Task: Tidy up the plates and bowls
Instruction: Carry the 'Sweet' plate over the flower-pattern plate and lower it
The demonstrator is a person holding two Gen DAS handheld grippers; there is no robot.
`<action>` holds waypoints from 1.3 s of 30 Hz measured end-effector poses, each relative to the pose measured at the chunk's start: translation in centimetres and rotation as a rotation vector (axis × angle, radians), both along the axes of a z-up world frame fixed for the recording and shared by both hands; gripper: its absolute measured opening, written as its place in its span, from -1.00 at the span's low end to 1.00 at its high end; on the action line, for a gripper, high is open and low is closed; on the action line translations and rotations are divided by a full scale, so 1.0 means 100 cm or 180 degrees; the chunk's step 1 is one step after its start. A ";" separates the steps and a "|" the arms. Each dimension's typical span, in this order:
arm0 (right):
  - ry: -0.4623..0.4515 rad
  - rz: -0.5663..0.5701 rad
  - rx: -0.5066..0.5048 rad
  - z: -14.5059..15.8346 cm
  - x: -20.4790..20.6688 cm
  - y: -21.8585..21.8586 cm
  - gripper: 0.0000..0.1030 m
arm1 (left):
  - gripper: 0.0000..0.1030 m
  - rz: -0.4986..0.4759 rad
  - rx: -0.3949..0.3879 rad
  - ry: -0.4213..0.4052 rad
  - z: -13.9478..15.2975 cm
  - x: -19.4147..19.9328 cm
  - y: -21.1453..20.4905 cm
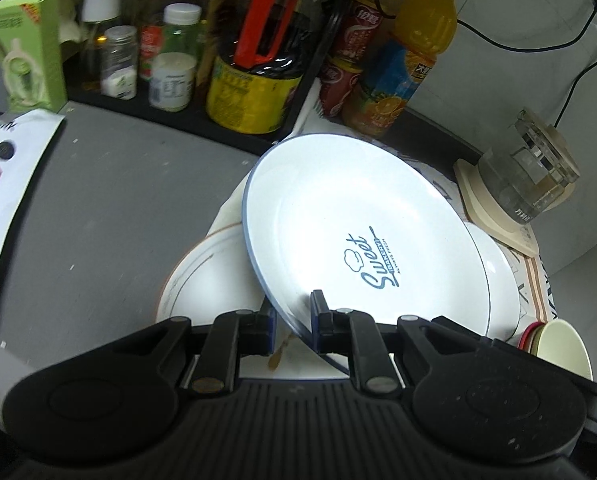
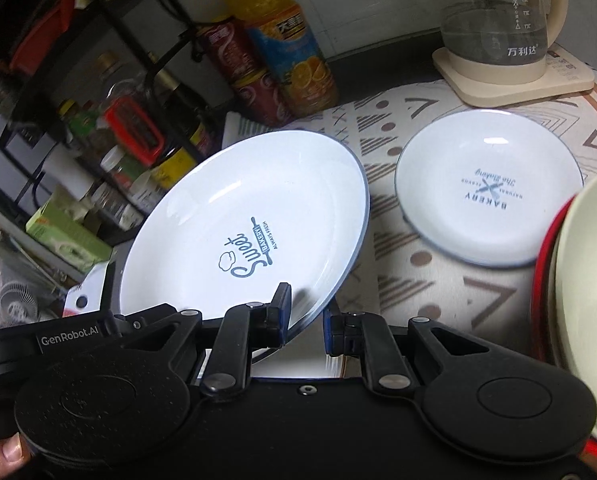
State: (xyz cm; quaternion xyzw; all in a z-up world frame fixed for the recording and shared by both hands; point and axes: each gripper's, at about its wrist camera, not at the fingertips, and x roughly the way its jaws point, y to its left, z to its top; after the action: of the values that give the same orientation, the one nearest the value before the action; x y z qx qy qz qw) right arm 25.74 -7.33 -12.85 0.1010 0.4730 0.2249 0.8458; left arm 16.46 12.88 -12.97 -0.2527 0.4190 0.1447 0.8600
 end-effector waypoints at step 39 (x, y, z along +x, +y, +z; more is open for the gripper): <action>0.0158 0.0169 -0.0312 -0.021 -0.050 0.012 -0.70 | -0.68 0.0193 -0.0273 0.0302 -0.038 -0.053 0.000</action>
State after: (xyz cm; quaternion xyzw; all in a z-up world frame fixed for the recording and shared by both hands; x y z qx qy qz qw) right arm 20.76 -6.15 -14.91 0.0524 0.5068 0.2213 0.8316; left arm 11.15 12.88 -16.74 -0.2947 0.4573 0.1644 0.8228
